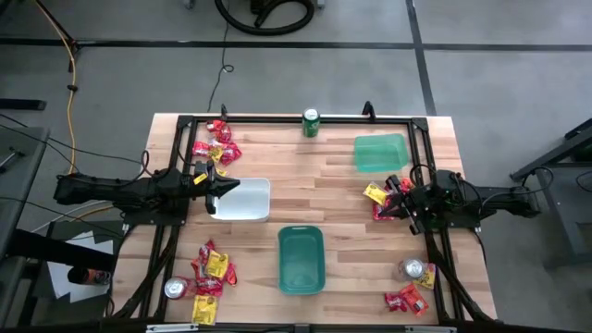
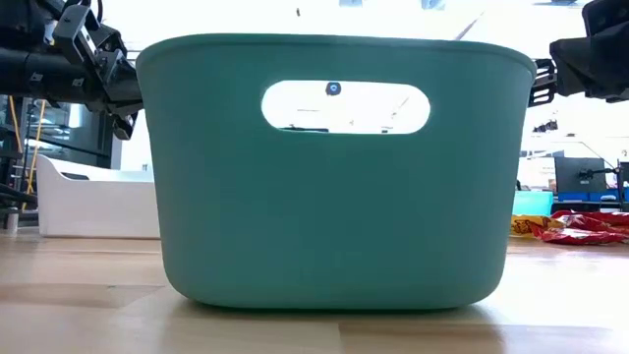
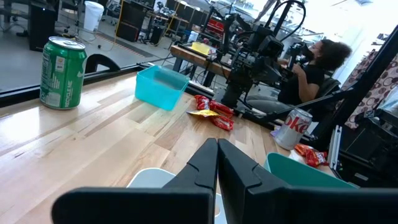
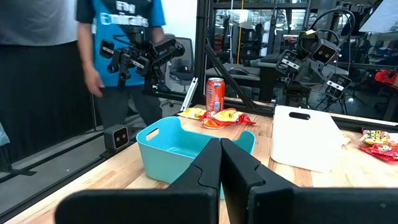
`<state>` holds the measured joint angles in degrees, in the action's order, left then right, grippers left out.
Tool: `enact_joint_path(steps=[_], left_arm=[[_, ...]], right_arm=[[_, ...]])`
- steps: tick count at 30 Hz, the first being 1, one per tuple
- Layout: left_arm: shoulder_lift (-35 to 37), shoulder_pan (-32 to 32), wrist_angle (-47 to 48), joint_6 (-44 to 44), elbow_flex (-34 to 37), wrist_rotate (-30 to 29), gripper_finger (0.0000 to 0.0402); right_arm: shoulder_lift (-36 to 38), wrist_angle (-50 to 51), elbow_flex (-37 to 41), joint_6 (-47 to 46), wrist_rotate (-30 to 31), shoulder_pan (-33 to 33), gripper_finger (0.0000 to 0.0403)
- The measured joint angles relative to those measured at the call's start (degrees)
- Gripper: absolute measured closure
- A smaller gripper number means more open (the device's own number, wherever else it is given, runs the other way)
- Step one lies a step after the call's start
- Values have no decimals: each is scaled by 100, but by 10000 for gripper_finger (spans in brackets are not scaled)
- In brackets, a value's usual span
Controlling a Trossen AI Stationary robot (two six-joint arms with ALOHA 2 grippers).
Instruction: Sort candy
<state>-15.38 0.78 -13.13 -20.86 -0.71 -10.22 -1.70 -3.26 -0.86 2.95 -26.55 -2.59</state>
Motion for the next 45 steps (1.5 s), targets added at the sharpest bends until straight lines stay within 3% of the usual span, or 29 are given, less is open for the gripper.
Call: enact_joint_path(steps=[17,23,25,32,37,40,42,45], left_arm=[[0,-1,-92,-12,0,-2,401],[0,-4,-685,-1279,0,79,402],[-9,-7,-997,-1818,0,-166,402],[-236,-4,-1871,-3096,-124,-1875,402],[-1382,-4,-2167,-2388,-1212,-2030,401],[-2327,3,-1640,-1571,-2149,-1962,401],[-2803,118,-674,-1367,-2894,-1967,394],[-3322,603,1770,-1448,-4103,-1825,369]], right_arm=[[-2,1,0,0,-1,0,402],[-2,0,0,1,0,0,402],[-1,2,0,1,0,0,402],[0,1,0,1,-2,0,402],[-2,0,1,1,0,0,402],[-2,1,2,1,0,-1,402],[-2,2,1,1,-1,0,402],[-2,1,2,1,0,-1,402]])
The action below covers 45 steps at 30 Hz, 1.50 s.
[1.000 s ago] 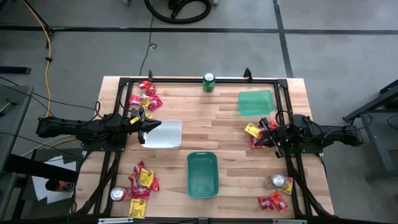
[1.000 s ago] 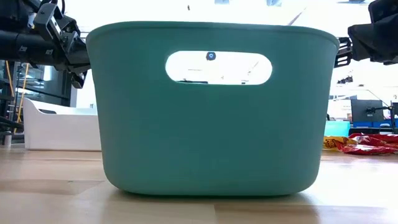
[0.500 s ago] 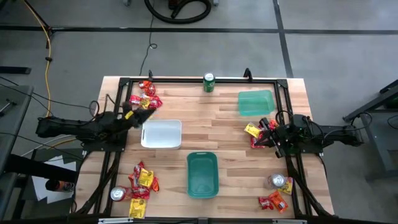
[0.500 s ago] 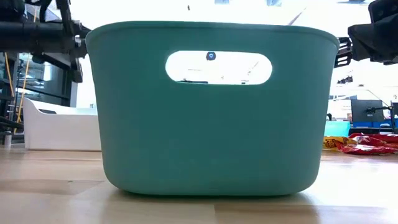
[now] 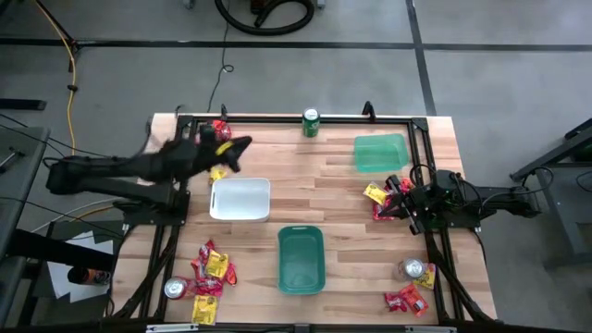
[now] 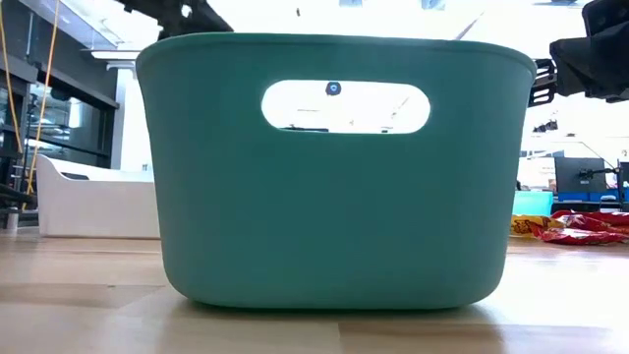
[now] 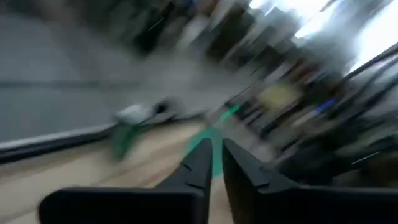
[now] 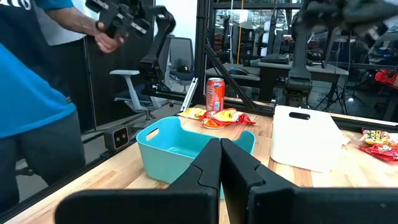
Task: Sort candy
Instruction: Put the yellow candy pack into the white bin
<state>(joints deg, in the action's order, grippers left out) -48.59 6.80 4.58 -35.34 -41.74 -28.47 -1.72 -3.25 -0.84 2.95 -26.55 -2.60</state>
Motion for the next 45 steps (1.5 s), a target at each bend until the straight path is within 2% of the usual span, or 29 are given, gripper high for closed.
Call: enact_joint_path(steps=[3,5,8,13,20,26,32,37,41,45], left_arm=[[-557,726,2294,21,-983,574,331],[-900,1264,3285,230,-1361,940,301],[-1388,2017,4301,268,-1428,1298,253],[-2363,2937,5333,26,-1428,1187,192],[-3424,3579,5241,556,-1429,869,172],[-4095,3979,5174,923,-1429,975,172],[-4448,4240,5019,1197,-1429,1095,172],[-4608,4405,4579,1404,-1430,1464,174],[-4695,4461,4559,1477,-1432,1575,209],[-4770,4457,4593,1563,-1432,1640,293]], right_arm=[[0,0,0,0,0,-1,402],[0,-1,0,1,0,-1,402],[0,-1,-2,1,-1,1,402],[0,0,-2,0,0,1,402],[0,0,-1,0,0,0,402],[0,0,-1,0,0,0,402],[0,-1,0,1,0,1,402],[0,-1,0,1,-1,1,402],[0,1,0,1,0,1,402],[0,-1,-2,1,-1,1,402]])
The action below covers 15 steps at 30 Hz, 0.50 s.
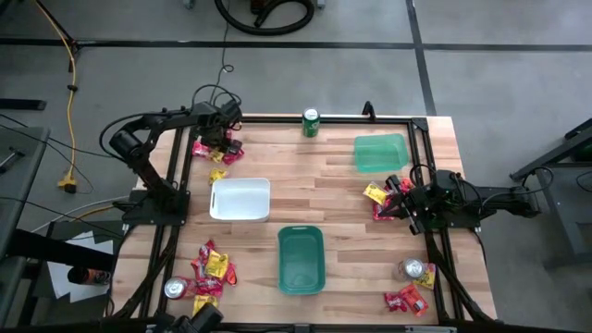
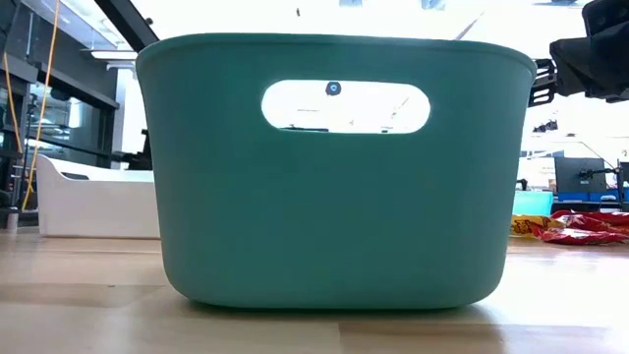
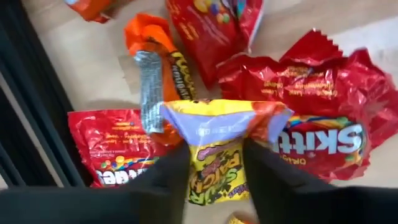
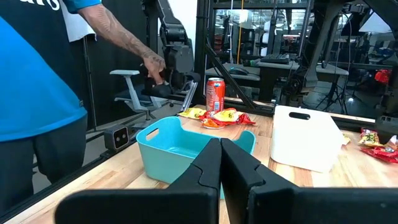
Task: Sort candy
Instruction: Put the yellow candy pack into the white bin
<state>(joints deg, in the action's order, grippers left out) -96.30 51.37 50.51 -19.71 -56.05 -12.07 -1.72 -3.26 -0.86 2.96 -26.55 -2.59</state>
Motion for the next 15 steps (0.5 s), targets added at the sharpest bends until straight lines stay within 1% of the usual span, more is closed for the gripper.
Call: enact_joint_path(steps=[3,4,7,9,12,15], left_arm=[[11,0,29,96,0,121,375],[64,0,32,132,0,179,387],[350,0,216,253,-69,258,389],[688,-4,366,368,-184,263,397],[1419,-63,369,416,-348,446,399],[2307,-257,140,485,-369,901,401]], right_arm=[[0,-1,1,0,1,0,402],[0,0,1,0,1,0,402],[0,0,0,0,0,-1,402],[0,-1,1,-1,1,-1,402],[0,2,0,0,-2,-2,402],[0,-1,0,0,1,-2,402]])
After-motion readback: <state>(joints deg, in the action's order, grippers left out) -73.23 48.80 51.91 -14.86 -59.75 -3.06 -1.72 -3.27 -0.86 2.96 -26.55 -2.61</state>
